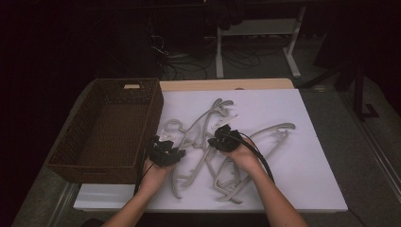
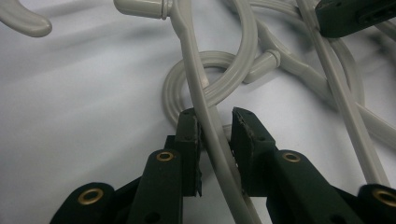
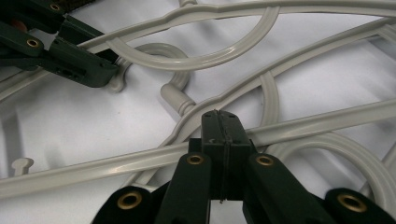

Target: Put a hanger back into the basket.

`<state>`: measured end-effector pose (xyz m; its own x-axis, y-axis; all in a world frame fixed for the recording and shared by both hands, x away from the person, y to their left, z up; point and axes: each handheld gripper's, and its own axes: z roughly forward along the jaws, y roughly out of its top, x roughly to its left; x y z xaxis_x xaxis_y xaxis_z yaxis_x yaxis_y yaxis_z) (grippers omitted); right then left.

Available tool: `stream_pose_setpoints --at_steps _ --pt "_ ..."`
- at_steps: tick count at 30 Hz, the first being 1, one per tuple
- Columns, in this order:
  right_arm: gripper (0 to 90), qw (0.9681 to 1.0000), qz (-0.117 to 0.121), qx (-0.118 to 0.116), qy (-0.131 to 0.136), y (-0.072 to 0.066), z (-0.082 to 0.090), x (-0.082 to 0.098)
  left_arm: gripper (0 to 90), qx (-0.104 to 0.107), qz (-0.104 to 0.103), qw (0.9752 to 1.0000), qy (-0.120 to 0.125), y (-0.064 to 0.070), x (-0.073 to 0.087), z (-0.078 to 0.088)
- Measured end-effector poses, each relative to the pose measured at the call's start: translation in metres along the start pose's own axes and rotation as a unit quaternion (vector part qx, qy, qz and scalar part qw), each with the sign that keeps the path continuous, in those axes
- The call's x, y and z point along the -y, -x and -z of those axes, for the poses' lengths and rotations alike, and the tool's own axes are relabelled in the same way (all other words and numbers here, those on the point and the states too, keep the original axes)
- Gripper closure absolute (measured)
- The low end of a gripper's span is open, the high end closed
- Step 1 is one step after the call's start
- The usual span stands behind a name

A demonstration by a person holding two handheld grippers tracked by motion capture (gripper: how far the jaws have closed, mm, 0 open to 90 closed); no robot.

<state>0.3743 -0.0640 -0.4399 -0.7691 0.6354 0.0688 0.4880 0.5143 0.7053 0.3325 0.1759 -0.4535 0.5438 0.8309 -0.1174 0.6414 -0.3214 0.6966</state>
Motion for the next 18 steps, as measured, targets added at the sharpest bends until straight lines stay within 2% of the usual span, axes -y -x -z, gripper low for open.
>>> stream_pose_setpoints --at_steps 3,6,9,12,16,18 --pt "89.1 1.0000 0.000 0.001 0.000 0.000 0.001 0.000 73.6 0.012 0.014 0.9998 0.011 -0.001 -0.001 0.003" --pt "89.1 1.0000 -0.001 0.000 0.001 0.001 0.002 0.000 74.7 0.018 0.019 0.9992 0.029 0.000 -0.004 0.009" --pt "88.9 1.0000 -0.003 -0.001 0.002 0.002 0.003 0.001 76.2 0.031 0.031 0.9978 0.049 0.001 -0.007 0.015" --pt "87.6 1.0000 -0.004 -0.003 0.004 0.003 0.005 0.002 79.3 0.035 0.035 0.9964 0.069 -0.001 -0.011 0.022" --pt "82.7 0.9995 -0.015 -0.011 0.024 0.004 0.014 0.001 81.8 0.042 0.044 0.9946 0.084 -0.002 -0.016 0.027" --pt "80.2 0.9990 -0.017 -0.013 0.039 0.006 0.022 0.000 81.9 0.045 0.039 0.9941 0.090 0.001 -0.018 0.028"
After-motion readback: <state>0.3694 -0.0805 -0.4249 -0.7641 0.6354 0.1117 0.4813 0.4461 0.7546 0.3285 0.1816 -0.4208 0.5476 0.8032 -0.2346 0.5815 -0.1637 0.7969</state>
